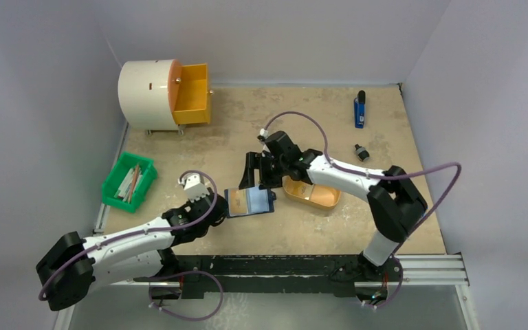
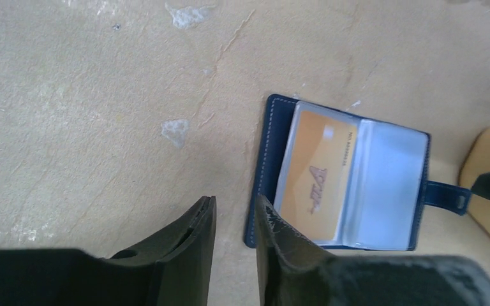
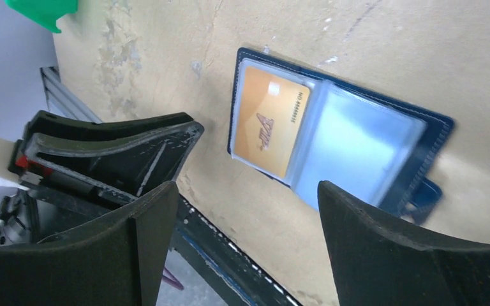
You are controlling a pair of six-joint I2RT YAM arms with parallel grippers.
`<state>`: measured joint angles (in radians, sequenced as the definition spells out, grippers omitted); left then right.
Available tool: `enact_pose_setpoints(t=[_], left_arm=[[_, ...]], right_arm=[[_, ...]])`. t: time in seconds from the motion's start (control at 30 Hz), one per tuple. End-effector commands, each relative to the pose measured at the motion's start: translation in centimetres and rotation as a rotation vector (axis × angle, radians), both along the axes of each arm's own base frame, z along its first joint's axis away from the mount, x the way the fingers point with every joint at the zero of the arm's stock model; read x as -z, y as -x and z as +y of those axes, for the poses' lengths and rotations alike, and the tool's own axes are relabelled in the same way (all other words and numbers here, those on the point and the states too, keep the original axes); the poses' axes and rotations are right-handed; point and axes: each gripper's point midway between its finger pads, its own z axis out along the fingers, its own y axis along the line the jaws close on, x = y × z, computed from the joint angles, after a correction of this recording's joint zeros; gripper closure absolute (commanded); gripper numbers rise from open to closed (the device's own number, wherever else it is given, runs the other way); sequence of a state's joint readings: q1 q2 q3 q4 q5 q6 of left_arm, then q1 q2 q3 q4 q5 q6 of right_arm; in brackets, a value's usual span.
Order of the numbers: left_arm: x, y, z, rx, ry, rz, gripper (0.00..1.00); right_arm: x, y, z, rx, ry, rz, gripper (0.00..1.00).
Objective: Put the credit cards into the card holder
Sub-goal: Insert the credit card into the card holder.
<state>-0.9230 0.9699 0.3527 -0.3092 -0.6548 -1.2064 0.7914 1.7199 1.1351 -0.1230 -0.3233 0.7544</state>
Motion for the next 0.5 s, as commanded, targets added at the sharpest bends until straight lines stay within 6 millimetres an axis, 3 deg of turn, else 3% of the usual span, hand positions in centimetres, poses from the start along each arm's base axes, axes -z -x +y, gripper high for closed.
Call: enact_pose_setpoints(t=[0.0,0.17,0.27,0.37,0.47], left_arm=[[-4.2,-1.1,-1.1,0.037,0.027,-0.070,0.68],[-7.9,-1.6,-3.2,0.148,0.081,-0.143,0.51],[-8.5,-1.9,-4.9,0.216,0.105,-0.156,0.48],[-7.8,-2.1,-7.0,0.271,0.132,-0.131,0.48],[-7.0,-2.1,-8.2,0.299,0.146,-0.104,0.49]], right_arm=[[-4.4,-1.3,-3.8,0.051,0.103,-0.208,0.20],[-6.9,-2.0,-11.7,0.213,0.251,-0.449,0.26],[-5.1,-1.5,-15.4,0.280,0.272,-0.390,0.37],[-2.8,-1.0,-17.3,0.319,0.257,-0.303,0.43],[-1.7,-0.6,-17.4,0.324,0.256,-0.269,0.44]])
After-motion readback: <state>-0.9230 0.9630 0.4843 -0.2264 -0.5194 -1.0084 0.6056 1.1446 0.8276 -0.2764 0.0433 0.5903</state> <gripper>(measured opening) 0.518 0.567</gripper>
